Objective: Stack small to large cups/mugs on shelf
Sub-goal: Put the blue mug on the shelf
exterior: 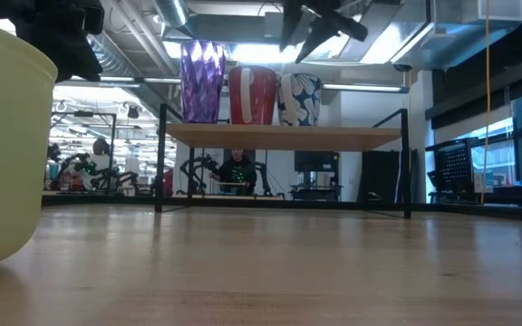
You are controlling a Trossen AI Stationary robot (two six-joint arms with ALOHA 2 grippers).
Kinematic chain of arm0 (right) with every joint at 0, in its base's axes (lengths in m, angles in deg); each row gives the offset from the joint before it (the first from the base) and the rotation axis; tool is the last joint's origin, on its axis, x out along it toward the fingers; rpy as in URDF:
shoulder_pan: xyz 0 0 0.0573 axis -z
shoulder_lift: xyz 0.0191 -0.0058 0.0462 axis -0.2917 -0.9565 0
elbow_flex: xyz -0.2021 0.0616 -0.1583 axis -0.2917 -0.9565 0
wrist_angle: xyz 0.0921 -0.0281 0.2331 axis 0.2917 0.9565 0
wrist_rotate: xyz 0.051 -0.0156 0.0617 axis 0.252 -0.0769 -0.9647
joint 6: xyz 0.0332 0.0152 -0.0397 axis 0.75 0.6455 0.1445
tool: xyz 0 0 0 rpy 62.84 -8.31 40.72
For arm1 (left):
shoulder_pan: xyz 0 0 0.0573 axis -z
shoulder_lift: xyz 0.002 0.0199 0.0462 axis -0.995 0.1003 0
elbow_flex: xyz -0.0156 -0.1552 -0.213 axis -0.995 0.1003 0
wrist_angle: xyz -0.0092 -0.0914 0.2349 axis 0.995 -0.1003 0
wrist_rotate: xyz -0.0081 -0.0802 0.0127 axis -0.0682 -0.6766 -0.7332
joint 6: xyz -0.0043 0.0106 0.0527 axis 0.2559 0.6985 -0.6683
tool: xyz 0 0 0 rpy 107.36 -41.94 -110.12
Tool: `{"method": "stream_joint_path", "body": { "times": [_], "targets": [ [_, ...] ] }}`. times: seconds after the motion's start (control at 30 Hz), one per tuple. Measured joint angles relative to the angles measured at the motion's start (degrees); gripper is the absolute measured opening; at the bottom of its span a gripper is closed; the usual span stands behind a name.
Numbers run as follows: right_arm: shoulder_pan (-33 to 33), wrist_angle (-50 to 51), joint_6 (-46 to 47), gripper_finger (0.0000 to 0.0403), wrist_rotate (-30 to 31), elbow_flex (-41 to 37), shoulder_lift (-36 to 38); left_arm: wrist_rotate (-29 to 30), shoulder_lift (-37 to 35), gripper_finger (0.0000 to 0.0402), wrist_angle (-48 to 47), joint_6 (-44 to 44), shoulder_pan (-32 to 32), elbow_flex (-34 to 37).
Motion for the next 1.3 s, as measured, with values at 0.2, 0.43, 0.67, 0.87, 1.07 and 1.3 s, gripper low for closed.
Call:
{"method": "stream_joint_path", "body": {
  "times": [0.2, 0.43, 0.67, 0.87, 1.07, 1.3],
  "targets": [
    [-0.16, -2.37, 2.53, 0.0216, 1.08, 0.01, 0.35, -0.81, -0.02, 0.0055, 0.00, -1.25, 0.04, 0.00],
    [-0.14, -1.12, 6.34, 0.0225, 1.43, 0.03, -0.06, -0.81, -0.02, 0.0055, -0.21, -2.77, 0.02, 0.00],
    [-0.14, -0.97, 10.25, 0.0225, 2.31, 0.01, -0.10, -0.81, -0.02, 0.0055, -0.22, -2.80, 0.02, 0.00],
    [-0.14, -1.28, 13.25, 0.0209, 2.98, 0.01, -0.10, -1.58, -0.02, 0.0055, -0.22, -3.48, 0.02, 0.00],
    [-0.14, -1.68, 14.49, 0.0157, 3.12, 0.07, -0.84, -2.10, -0.02, 0.0055, -0.20, -3.85, 0.00, 0.00],
    [-0.14, -2.22, 13.01, 0.0116, 3.29, 0.03, -1.97, -3.26, -0.07, 0.0055, 0.02, -3.85, 0.00, 0.00]
  ]
}}
